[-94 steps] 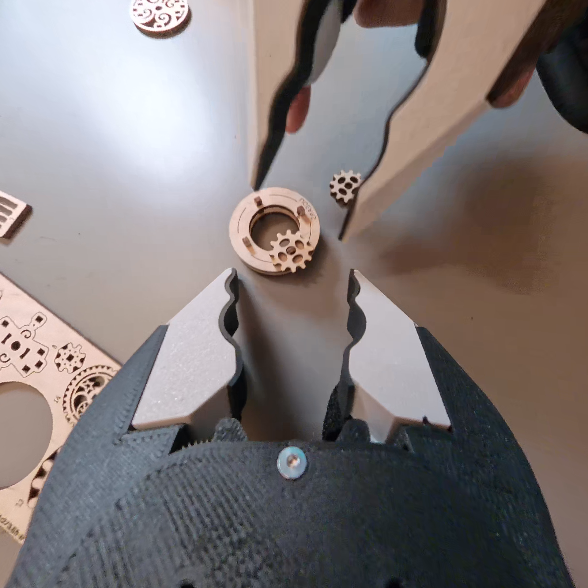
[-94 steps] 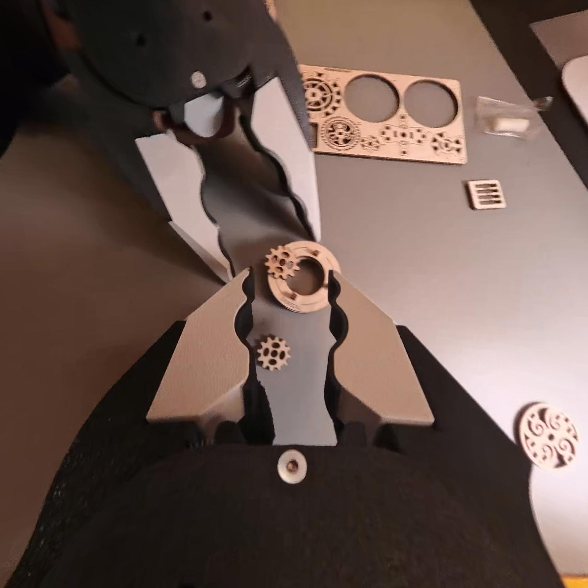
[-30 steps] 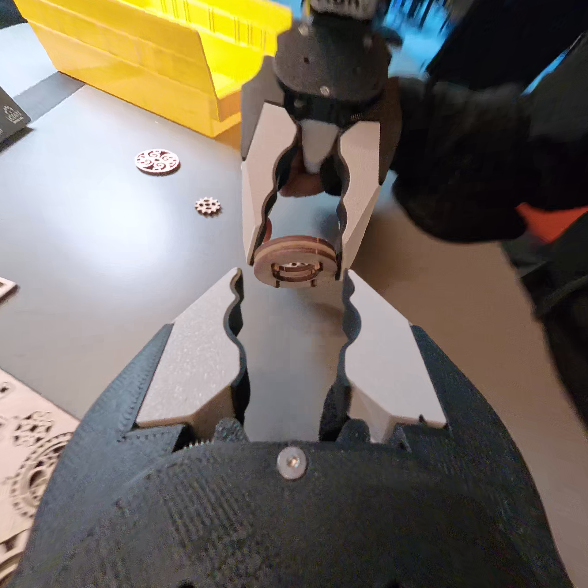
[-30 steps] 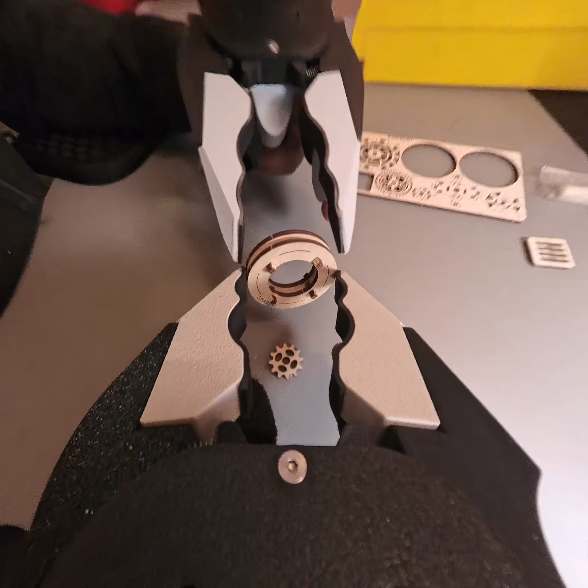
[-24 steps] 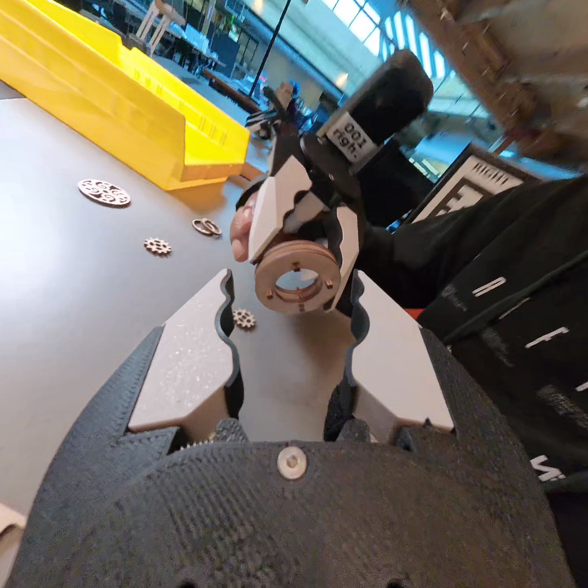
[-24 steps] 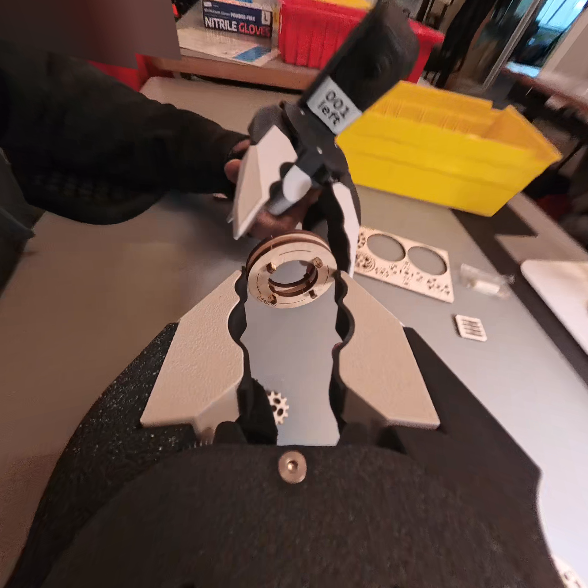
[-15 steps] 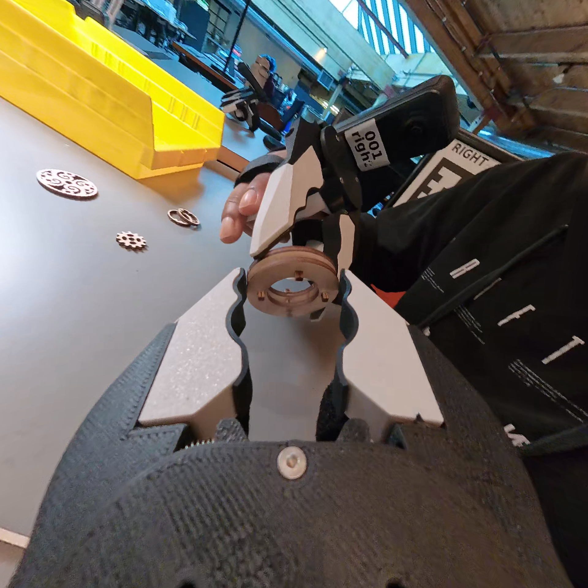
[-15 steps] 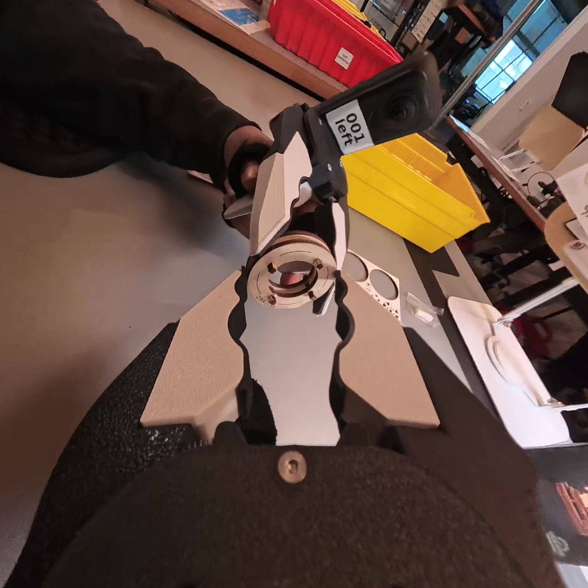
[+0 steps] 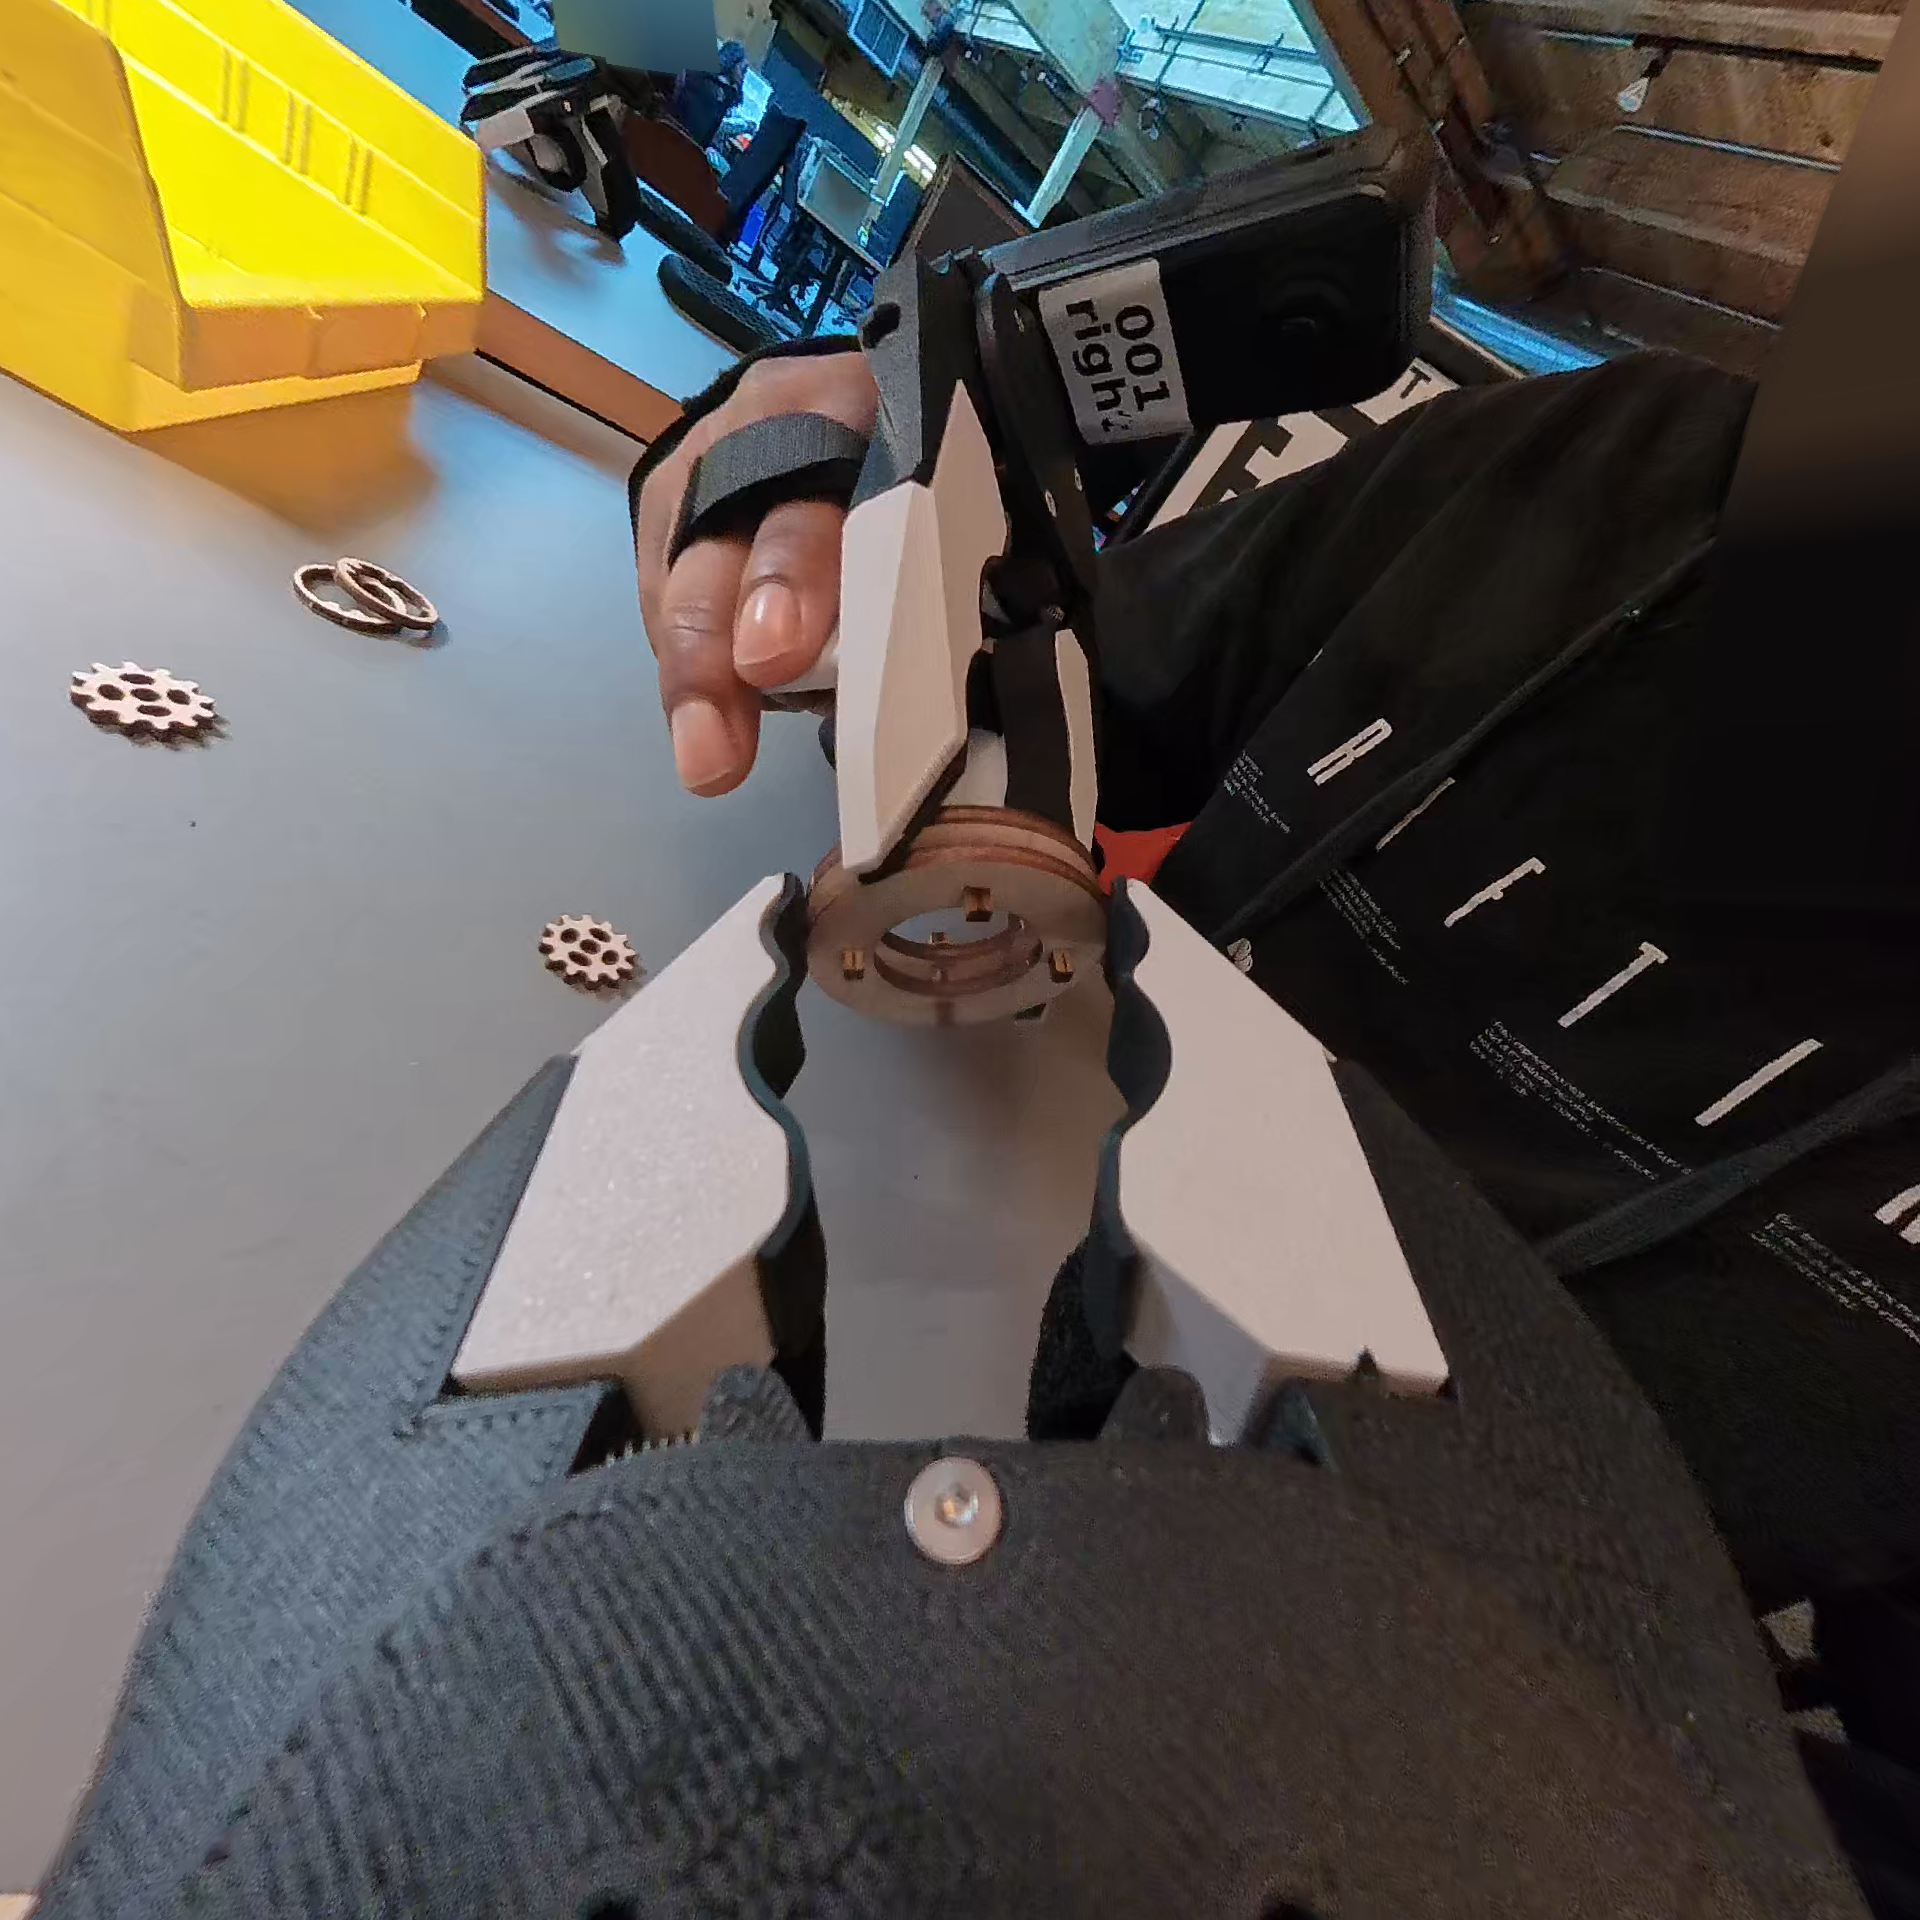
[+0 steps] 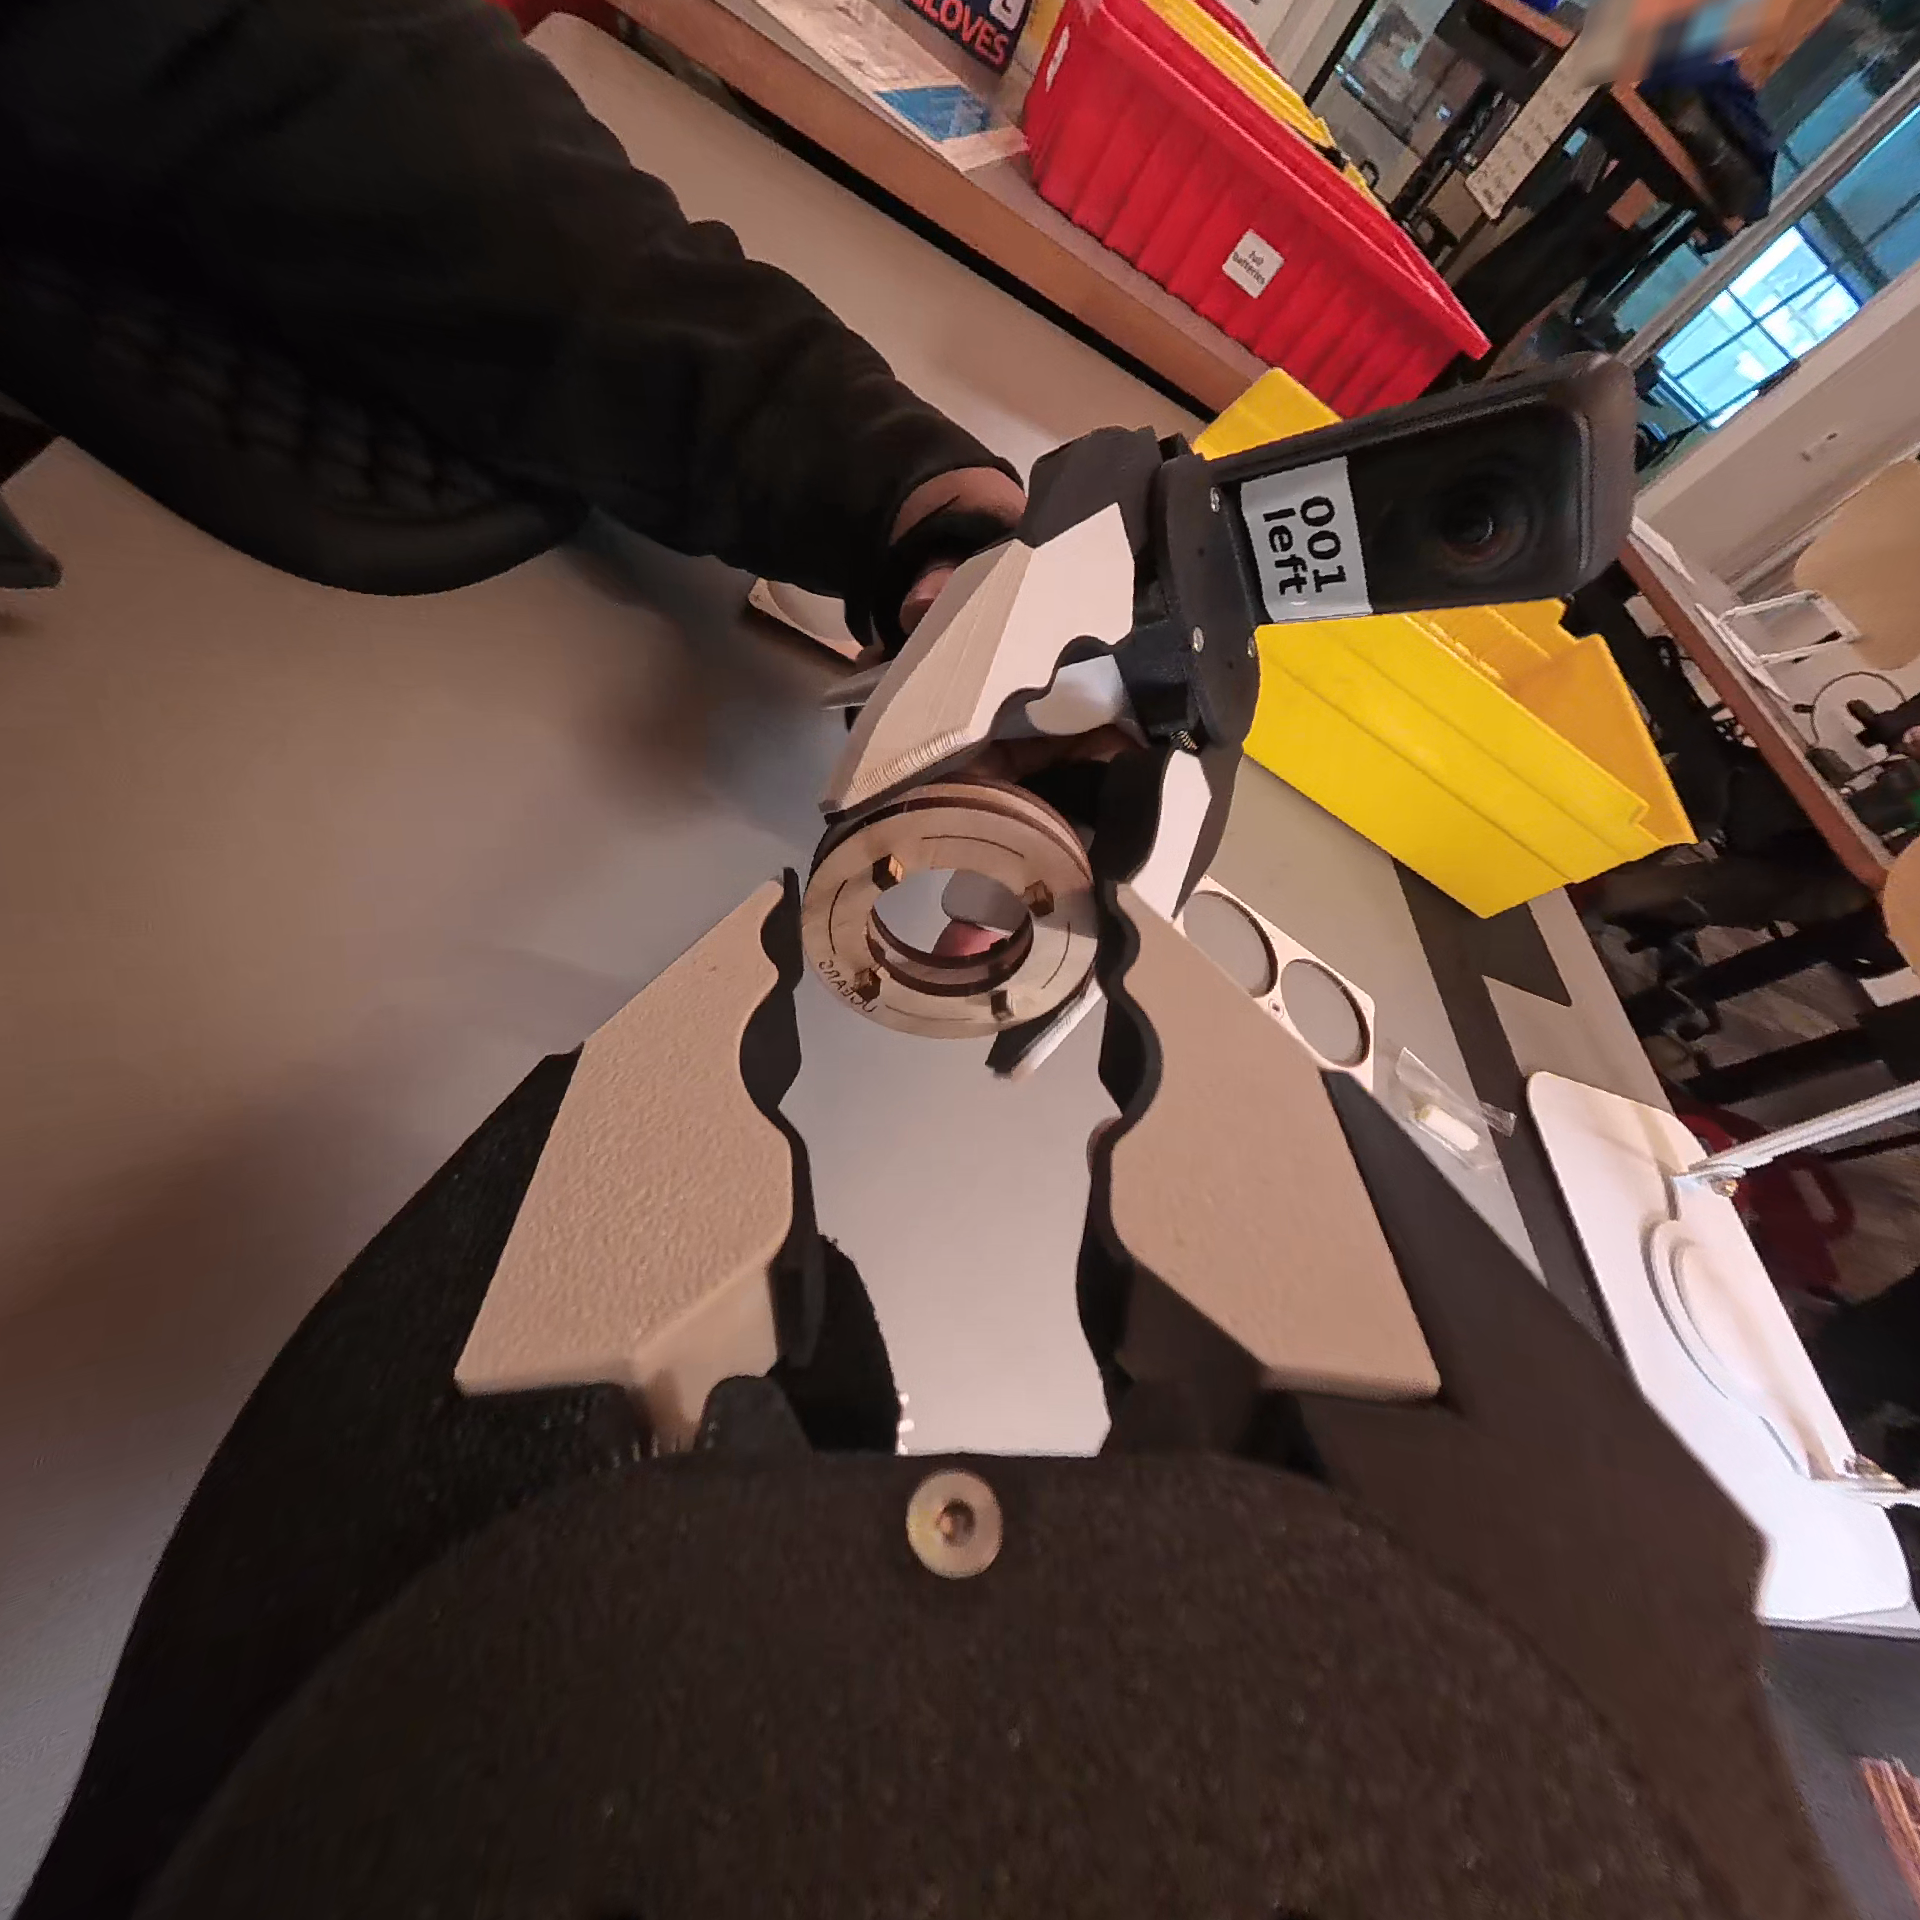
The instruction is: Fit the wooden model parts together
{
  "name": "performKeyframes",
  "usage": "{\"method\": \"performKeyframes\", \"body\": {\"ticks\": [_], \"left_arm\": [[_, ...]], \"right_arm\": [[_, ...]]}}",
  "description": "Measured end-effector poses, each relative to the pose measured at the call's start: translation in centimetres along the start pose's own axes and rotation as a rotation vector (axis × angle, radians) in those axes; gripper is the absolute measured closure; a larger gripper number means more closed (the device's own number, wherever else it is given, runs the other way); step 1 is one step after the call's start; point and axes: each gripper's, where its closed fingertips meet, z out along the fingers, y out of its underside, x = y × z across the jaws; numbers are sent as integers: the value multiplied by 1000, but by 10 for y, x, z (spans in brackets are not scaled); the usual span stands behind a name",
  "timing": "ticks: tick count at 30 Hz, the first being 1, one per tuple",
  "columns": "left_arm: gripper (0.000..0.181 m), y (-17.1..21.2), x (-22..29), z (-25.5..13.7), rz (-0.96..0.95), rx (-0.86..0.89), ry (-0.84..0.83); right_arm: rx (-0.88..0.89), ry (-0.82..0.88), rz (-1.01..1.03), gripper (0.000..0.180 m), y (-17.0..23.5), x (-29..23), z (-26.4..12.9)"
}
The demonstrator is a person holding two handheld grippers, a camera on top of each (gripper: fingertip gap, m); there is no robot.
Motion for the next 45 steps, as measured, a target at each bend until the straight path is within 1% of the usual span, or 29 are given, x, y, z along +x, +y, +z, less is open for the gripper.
{"method": "performKeyframes", "body": {"ticks": [14,26,27,28,29,30,32,33,34,35,36,37,39,41,44,45], "left_arm": [[123,2,-3,-4,63,-39,-15],[124,-13,-9,-8,99,40,-34],[125,-20,-12,-15,103,83,-57],[124,-25,-14,-35,86,137,-75],[125,-34,-8,-55,85,225,-63],[125,-35,-1,-55,112,234,-64],[124,-26,-1,-25,137,130,-54],[124,-26,-4,-17,112,105,-36],[124,-25,-7,-15,105,85,-29],[125,-24,-7,-15,102,78,-20],[124,-21,-6,-15,92,63,-9],[125,-18,-8,-15,86,54,-17],[124,-12,-8,-12,66,22,-13],[124,-6,-11,-8,60,-20,-29],[124,-8,-15,-7,27,1,-42],[124,-9,-17,-7,19,12,-48]], "right_arm": [[-53,16,-15,126,3,0,-3],[-48,77,-4,127,3,9,-10],[-47,84,-3,132,2,10,-13],[0,114,29,180,-3,16,-24],[34,146,47,180,-5,27,-39],[36,169,52,180,-6,33,-46],[38,246,-29,180,-13,36,-31],[0,217,-54,172,-9,32,-22],[0,193,-17,167,-6,32,-20],[31,168,41,158,-6,34,-24],[45,132,93,144,-4,33,-28],[50,94,128,136,-2,29,-30],[59,8,173,126,-1,16,-30],[20,-32,182,127,4,11,-26],[35,-26,158,152,2,10,-25],[31,-25,155,157,2,10,-25]]}}
